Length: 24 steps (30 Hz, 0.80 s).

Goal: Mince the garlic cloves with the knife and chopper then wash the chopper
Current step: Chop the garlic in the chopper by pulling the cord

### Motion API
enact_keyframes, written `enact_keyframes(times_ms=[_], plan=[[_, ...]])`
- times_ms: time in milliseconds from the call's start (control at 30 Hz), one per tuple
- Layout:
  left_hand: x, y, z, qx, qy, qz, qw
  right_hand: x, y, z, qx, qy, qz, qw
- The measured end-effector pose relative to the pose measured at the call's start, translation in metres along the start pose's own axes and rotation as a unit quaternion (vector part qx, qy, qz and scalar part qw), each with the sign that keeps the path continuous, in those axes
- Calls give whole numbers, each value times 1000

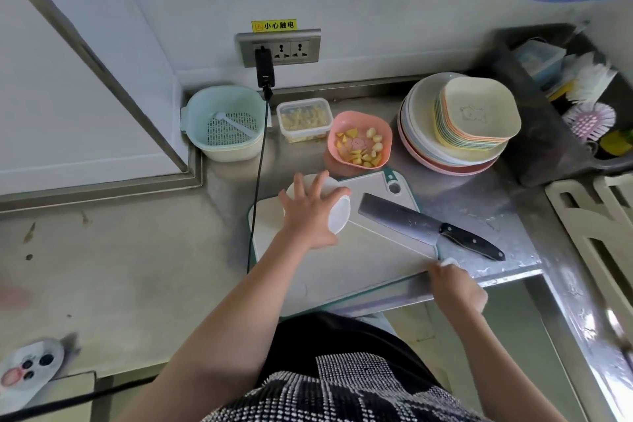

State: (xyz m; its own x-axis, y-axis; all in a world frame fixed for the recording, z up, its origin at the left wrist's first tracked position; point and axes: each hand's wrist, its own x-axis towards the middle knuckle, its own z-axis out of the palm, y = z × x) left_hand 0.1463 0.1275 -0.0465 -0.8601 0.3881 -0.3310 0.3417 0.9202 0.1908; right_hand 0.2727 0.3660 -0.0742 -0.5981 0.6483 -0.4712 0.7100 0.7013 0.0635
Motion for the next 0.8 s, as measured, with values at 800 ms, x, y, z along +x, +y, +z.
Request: enact_keyframes(times_ms=[800], plan=[[-5,-3,2,4,2,13,1000,13,-33,-27,-13,19,-39,999]])
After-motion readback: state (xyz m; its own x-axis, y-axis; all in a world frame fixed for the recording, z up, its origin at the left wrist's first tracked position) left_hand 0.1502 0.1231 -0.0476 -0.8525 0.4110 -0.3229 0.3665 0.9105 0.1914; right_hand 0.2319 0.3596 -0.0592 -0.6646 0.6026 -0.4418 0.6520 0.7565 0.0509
